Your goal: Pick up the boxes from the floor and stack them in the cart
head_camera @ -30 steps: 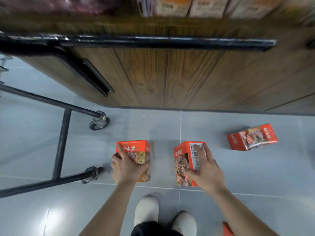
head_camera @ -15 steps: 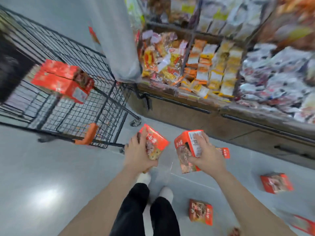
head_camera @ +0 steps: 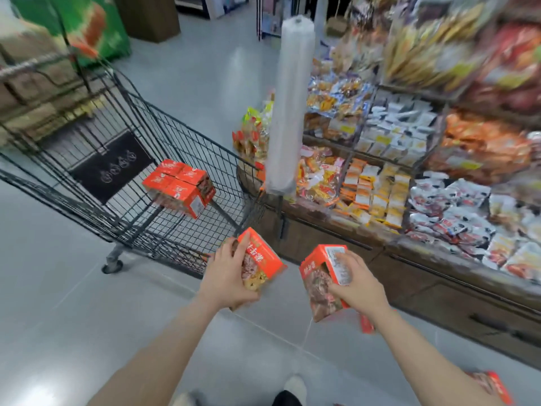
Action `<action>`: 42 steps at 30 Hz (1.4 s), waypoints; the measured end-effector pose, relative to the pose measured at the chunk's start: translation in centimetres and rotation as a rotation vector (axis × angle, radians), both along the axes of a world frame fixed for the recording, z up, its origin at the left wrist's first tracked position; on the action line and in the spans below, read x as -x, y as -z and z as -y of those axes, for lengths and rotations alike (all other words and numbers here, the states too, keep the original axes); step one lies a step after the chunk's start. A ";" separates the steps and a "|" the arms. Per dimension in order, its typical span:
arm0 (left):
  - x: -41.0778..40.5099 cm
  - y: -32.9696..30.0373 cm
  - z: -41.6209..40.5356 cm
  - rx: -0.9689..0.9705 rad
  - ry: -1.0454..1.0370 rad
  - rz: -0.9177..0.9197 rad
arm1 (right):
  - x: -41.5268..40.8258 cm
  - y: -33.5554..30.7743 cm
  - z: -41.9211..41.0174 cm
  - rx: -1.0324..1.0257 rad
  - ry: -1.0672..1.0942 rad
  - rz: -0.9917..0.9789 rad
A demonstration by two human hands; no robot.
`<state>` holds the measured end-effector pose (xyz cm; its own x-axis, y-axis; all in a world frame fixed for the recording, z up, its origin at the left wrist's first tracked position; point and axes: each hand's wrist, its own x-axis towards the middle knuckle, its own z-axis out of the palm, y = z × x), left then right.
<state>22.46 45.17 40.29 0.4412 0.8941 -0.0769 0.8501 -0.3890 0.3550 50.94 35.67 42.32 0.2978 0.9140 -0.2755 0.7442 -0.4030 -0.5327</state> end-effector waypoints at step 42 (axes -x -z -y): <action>25.0 2.6 -37.3 0.233 -0.087 -0.316 | 23.3 4.6 -37.6 0.043 0.240 -0.176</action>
